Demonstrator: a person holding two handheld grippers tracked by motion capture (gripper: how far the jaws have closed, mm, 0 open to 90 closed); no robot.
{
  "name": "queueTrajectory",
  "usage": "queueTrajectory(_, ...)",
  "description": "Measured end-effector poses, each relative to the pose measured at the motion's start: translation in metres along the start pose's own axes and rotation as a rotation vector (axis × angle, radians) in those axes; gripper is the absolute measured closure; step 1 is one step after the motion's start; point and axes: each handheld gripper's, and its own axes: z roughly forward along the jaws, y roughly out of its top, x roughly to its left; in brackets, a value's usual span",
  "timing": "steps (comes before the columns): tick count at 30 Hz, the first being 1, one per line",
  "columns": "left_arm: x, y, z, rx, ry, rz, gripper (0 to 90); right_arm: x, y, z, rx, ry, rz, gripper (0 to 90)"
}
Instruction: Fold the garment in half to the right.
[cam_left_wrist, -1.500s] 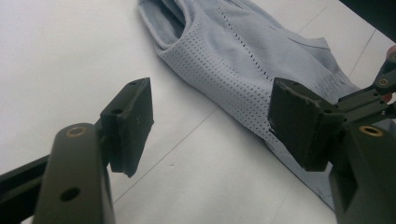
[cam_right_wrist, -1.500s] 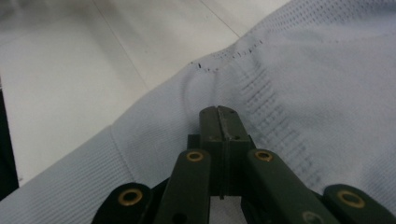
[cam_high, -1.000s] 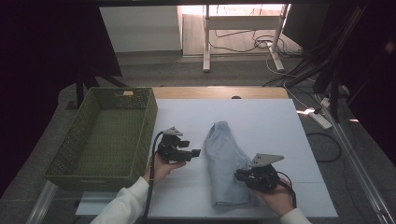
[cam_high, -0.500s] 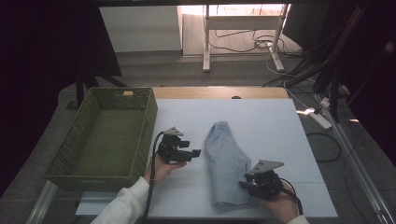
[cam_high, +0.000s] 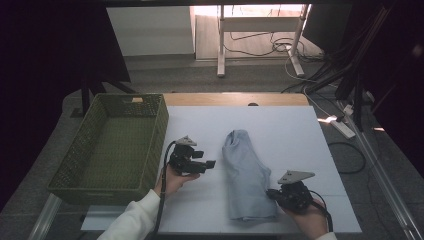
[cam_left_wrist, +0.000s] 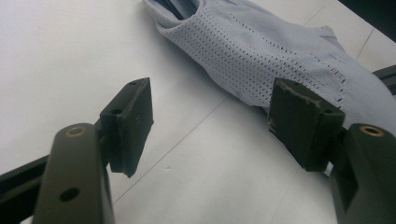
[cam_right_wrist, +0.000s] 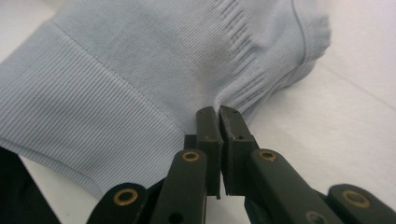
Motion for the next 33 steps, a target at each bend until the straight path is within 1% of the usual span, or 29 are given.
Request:
queueTrajectory(2,0.000,0.000,0.000,0.003,-0.001,0.003,31.5,0.002,0.000,0.005,0.008,-0.010,-0.020,86.5)
queueTrajectory(5,0.000,0.000,0.000,0.003,-0.001,0.001,31.5,0.002,-0.001,0.008,0.012,-0.013,-0.028,83.6)
queueTrajectory(6,0.000,-0.001,0.000,0.003,0.000,0.001,31.5,0.001,-0.001,0.008,0.005,-0.016,-0.029,80.0)
queueTrajectory(8,0.000,-0.001,0.000,0.003,0.001,0.000,31.5,0.003,0.001,0.004,-0.009,-0.035,-0.038,72.5)
queueTrajectory(11,0.000,-0.001,-0.001,0.002,0.002,-0.001,31.5,0.007,0.009,-0.007,-0.079,-0.058,-0.052,64.0)
queueTrajectory(13,0.000,-0.001,0.000,0.004,0.001,0.000,31.5,0.013,0.018,-0.014,-0.128,-0.065,-0.075,62.7)
queueTrajectory(14,0.000,-0.001,0.001,0.005,0.001,0.000,31.4,0.016,0.023,-0.015,-0.155,-0.061,-0.084,62.6)
queueTrajectory(16,0.000,0.000,0.001,0.004,0.002,0.001,31.4,0.022,0.034,-0.018,-0.202,-0.031,-0.108,63.2)
queueTrajectory(18,-0.001,0.000,0.001,0.003,0.002,0.000,31.4,0.027,0.046,-0.016,-0.229,0.022,-0.116,68.2)
queueTrajectory(20,-0.001,0.000,0.002,0.004,0.001,0.000,31.4,0.030,0.057,-0.009,-0.242,0.078,-0.109,74.4)
queueTrajectory(21,-0.001,0.000,0.002,0.005,0.001,0.000,31.4,0.031,0.063,-0.004,-0.243,0.108,-0.106,78.8)
queueTrajectory(22,-0.001,0.000,0.001,0.004,0.001,0.000,31.4,0.032,0.069,0.001,-0.235,0.125,-0.108,83.0)
queueTrajectory(24,-0.001,0.000,0.001,0.002,0.001,-0.001,31.4,0.035,0.080,0.013,-0.210,0.141,-0.126,88.8)
queueTrajectory(26,-0.001,0.000,0.000,-0.002,0.001,-0.004,31.4,0.037,0.086,0.025,-0.178,0.171,-0.120,89.4)
queueTrajectory(27,0.000,-0.001,0.000,-0.002,0.001,-0.005,31.4,0.038,0.088,0.031,-0.156,0.176,-0.125,89.4)
queueTrajectory(28,0.001,-0.001,-0.001,-0.002,0.000,-0.007,31.4,0.038,0.088,0.037,-0.131,0.170,-0.133,89.5)
queueTrajectory(29,0.001,-0.001,-0.001,-0.002,0.001,-0.009,31.4,0.037,0.087,0.041,-0.116,0.173,-0.130,89.5)
queueTrajectory(31,0.002,-0.002,-0.002,-0.001,0.003,-0.008,31.4,0.032,0.084,0.044,-0.111,0.187,-0.105,89.5)
queueTrajectory(33,0.002,-0.002,-0.002,-0.005,0.003,-0.010,31.4,0.027,0.079,0.046,-0.112,0.192,-0.090,89.5)
